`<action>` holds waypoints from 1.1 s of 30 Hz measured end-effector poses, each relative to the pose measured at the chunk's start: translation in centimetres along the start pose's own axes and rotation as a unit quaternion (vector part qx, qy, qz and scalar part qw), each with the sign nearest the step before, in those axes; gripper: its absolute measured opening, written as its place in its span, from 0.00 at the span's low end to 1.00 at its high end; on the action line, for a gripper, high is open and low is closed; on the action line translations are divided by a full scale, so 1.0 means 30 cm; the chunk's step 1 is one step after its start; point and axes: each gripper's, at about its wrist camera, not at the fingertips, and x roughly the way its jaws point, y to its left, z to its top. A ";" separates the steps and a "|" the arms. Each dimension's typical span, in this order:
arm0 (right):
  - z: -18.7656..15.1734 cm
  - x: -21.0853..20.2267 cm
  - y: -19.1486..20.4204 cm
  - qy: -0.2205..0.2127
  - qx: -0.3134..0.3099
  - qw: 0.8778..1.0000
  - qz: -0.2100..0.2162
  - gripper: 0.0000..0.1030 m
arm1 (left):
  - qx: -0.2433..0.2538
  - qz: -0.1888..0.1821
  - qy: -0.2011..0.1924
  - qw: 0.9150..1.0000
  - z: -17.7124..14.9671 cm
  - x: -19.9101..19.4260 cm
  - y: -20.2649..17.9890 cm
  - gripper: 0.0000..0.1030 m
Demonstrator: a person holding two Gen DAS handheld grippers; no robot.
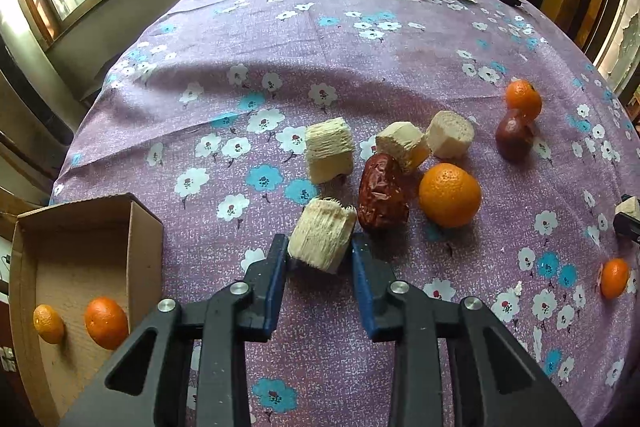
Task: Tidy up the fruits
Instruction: 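Grasp a pale yam cube with the left tool while the right tool grasps a round pale slice, then carry the yam cube into the box with the left tool while the right tool carries the slice there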
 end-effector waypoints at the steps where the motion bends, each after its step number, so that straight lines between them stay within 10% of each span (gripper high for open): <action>1: 0.000 -0.007 0.002 -0.002 0.000 1.000 -0.001 0.38 | -0.001 0.002 0.002 1.000 -0.003 -0.003 0.002 0.29; 19: -0.004 -0.156 0.117 -0.040 -0.028 0.998 0.033 0.37 | -0.041 -0.007 -0.038 0.998 -0.126 -0.223 0.025 0.29; 33: 0.088 -0.141 0.563 -0.056 -0.130 0.979 0.150 0.37 | -0.094 0.067 -0.066 0.991 -0.248 -0.367 0.178 0.29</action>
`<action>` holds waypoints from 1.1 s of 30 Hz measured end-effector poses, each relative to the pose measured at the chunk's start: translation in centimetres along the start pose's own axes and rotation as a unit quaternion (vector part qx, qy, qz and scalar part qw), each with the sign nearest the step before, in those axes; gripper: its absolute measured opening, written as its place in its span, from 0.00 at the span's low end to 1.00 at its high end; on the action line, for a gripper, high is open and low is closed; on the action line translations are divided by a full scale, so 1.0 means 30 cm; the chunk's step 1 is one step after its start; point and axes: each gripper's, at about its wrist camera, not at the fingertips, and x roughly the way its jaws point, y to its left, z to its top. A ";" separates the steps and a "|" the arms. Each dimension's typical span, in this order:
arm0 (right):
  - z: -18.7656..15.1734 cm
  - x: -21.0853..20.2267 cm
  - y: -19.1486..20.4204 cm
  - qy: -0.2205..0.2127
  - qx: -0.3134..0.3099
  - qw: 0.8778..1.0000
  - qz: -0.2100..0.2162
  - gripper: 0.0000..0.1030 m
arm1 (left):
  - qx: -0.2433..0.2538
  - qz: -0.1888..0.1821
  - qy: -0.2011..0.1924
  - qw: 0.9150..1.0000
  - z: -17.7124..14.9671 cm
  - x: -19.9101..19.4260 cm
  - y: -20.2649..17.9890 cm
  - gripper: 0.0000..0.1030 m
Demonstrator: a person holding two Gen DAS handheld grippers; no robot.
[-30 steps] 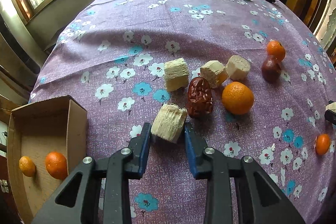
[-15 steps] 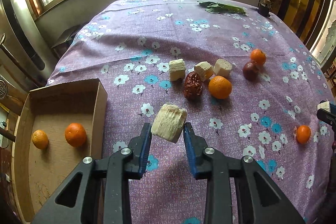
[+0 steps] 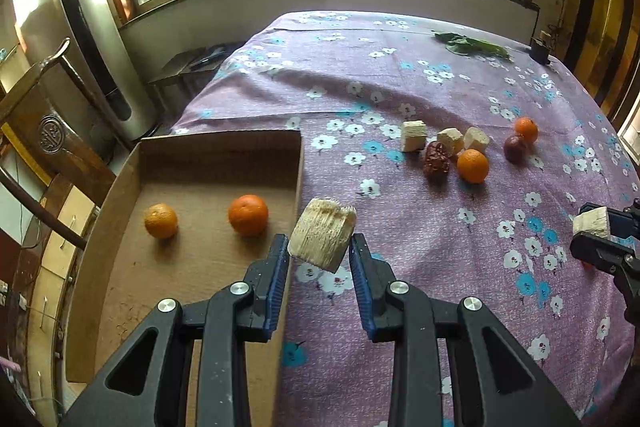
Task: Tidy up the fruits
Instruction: 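Carry the yam cube into the box with the left tool while the right tool carries the slice there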
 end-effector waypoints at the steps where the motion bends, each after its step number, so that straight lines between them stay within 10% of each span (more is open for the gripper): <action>1: 0.018 0.015 0.032 0.000 -0.010 1.000 0.009 0.38 | -0.005 0.005 -0.001 1.000 -0.004 -0.005 0.022 0.29; 33: 0.241 0.570 0.589 0.104 -0.153 0.977 0.107 0.38 | -0.120 0.059 0.060 0.989 -0.098 0.145 0.489 0.29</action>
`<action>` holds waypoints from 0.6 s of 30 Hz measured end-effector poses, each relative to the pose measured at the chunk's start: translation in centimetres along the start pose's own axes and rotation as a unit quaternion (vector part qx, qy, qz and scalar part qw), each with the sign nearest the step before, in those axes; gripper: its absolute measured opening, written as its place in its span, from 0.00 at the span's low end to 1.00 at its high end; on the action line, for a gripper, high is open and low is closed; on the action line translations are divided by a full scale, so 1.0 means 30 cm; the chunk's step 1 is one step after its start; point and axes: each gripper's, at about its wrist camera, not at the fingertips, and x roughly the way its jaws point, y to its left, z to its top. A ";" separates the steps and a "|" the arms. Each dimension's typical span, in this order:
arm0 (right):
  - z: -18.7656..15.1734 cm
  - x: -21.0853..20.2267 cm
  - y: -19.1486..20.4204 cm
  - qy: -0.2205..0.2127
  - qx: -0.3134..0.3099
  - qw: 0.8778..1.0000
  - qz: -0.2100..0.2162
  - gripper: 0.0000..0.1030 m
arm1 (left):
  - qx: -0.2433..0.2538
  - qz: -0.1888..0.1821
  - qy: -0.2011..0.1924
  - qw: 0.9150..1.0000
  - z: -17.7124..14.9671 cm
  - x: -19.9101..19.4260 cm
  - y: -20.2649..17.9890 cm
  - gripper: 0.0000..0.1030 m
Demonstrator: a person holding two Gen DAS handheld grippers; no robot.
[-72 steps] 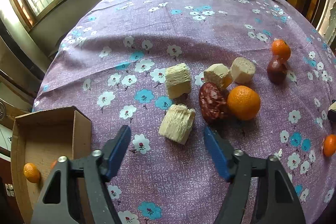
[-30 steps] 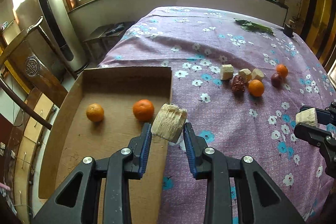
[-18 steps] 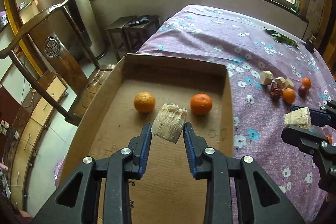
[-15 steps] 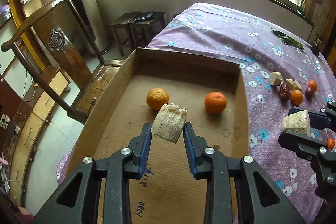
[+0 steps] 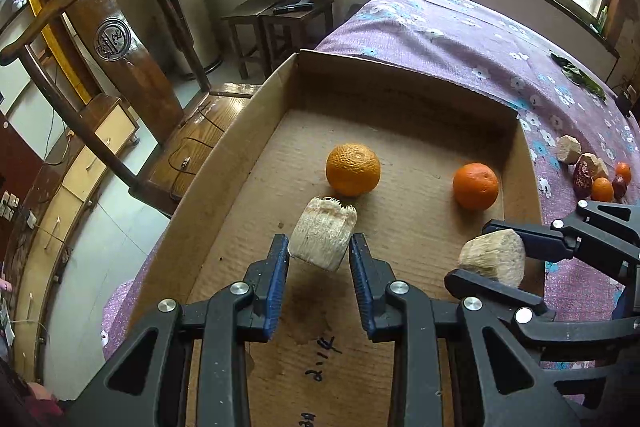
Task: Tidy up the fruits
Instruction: 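Carry the yam cube into the box with the left tool while the right tool carries the slice there, then release both pieces in the box and grasp a mandarin orange with the right tool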
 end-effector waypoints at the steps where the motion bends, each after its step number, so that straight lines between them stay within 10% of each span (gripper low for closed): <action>1: 0.002 0.011 -0.003 0.003 0.000 1.000 -0.002 0.38 | 0.001 0.001 0.002 1.000 0.001 0.005 -0.001 0.29; 9: 0.013 0.043 0.005 0.000 0.001 1.000 -0.005 0.39 | -0.006 0.014 0.010 1.000 -0.001 0.029 0.002 0.31; 14: -0.002 0.000 -0.005 -0.010 0.006 1.000 -0.007 0.59 | -0.018 0.018 -0.005 1.000 0.000 0.008 0.021 0.66; 18: -0.022 -0.066 -0.006 -0.026 0.009 1.000 -0.010 0.59 | -0.012 0.027 -0.020 0.999 -0.004 -0.029 0.008 0.66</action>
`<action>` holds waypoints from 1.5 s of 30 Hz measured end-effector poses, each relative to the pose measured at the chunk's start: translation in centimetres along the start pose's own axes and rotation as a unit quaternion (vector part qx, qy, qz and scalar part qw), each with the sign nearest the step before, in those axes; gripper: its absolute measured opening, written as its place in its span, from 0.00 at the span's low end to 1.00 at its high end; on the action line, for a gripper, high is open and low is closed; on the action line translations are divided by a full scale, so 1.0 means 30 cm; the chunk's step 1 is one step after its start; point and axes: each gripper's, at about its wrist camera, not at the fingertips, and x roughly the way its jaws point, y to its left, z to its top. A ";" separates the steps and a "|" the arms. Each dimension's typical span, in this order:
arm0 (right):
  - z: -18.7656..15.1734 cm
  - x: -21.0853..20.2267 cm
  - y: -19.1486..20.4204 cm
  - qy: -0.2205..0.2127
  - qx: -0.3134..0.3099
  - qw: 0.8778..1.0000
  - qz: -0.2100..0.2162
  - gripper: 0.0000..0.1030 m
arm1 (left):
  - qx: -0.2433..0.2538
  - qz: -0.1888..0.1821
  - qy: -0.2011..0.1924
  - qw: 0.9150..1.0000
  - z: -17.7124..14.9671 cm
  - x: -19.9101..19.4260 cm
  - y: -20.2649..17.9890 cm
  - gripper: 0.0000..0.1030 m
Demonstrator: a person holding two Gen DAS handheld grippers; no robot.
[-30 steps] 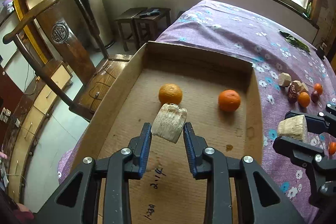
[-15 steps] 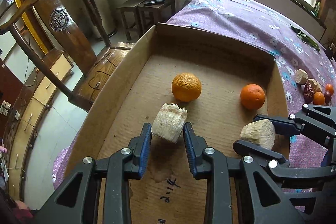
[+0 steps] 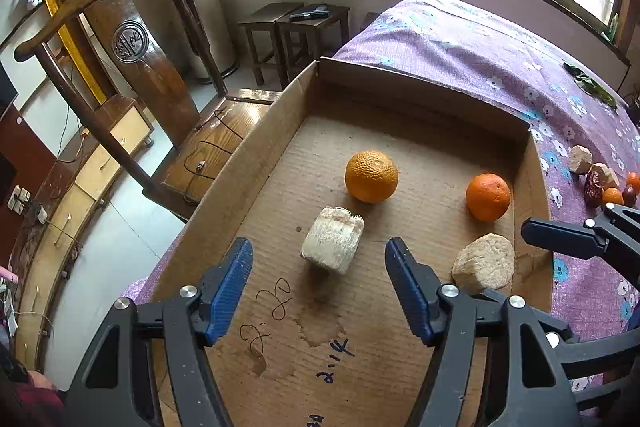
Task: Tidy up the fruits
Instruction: 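Release both pieces in the box and grasp a mandarin orange with the right tool, then grasp a mandarin orange with the left tool while the right tool holds its orange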
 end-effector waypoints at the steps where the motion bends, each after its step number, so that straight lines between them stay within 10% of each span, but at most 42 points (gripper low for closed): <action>1: -0.006 -0.023 0.000 -0.007 0.001 1.000 0.000 0.59 | 0.000 0.000 -0.003 1.000 -0.001 -0.010 -0.005 0.66; 26: -0.626 -0.606 -0.405 -0.021 0.143 0.976 -0.164 0.67 | 0.093 -0.114 -0.038 0.988 -0.084 -0.229 -0.499 0.82; 38: -0.786 -0.616 -0.539 0.008 0.180 0.968 -0.174 0.66 | 0.128 -0.127 -0.020 0.983 -0.094 -0.205 -0.666 0.82; 45: -0.801 -0.542 -0.595 0.031 0.184 0.969 -0.163 0.41 | 0.129 -0.145 -0.002 0.981 -0.066 -0.161 -0.733 0.82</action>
